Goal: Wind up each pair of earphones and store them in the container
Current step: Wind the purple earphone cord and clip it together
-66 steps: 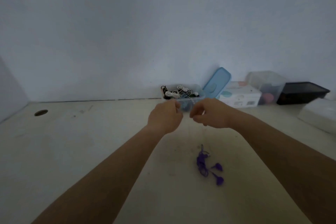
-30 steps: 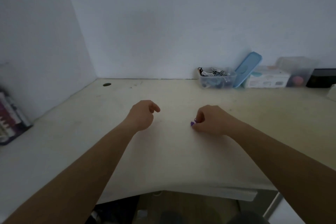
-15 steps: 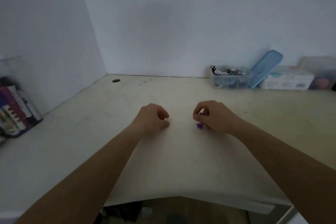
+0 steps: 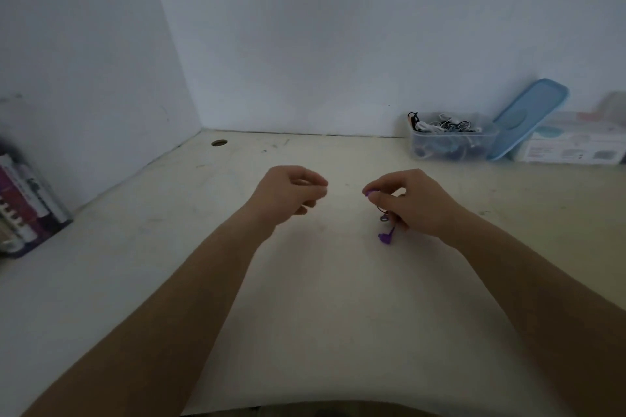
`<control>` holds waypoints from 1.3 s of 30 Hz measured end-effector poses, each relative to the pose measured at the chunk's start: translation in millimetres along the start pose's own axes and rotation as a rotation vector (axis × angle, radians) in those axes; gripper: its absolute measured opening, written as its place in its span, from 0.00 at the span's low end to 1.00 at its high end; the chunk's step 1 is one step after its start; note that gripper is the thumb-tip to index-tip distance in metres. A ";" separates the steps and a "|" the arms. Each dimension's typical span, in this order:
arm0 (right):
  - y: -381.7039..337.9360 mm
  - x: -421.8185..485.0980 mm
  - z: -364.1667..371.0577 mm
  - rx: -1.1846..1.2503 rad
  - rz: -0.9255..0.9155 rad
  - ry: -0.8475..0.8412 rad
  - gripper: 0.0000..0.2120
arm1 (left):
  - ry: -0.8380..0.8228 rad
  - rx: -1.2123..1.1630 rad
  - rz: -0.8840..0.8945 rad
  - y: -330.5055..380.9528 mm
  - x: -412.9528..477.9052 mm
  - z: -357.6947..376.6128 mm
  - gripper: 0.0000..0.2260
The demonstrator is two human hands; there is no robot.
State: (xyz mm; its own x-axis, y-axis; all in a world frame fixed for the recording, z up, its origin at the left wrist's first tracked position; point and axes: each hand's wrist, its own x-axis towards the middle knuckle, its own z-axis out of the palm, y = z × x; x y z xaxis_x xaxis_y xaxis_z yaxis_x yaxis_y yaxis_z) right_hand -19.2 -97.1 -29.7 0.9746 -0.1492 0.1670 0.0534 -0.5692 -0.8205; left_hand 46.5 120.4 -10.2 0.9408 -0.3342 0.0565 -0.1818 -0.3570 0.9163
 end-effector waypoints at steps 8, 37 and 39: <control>3.6 -3.1 -2.7 0.336 -0.020 0.033 0.05 | -0.149 -0.450 -0.075 6.4 0.9 41.7 0.05; -6.6 -19.6 -6.0 0.539 -0.083 0.061 0.05 | -0.210 -0.756 -0.128 9.8 -9.8 51.4 0.08; -6.4 -19.8 -6.1 0.520 -0.085 0.065 0.05 | -0.205 -0.737 -0.127 10.5 -10.3 51.7 0.08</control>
State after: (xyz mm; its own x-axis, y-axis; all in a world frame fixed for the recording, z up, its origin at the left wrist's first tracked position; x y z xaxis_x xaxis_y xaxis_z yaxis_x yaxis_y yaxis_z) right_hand -40.2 -95.4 -24.5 0.9476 -0.1790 0.2645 0.2484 -0.1078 -0.9627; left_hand 20.2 75.0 -21.6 0.8567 -0.5103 -0.0752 0.2285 0.2448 0.9423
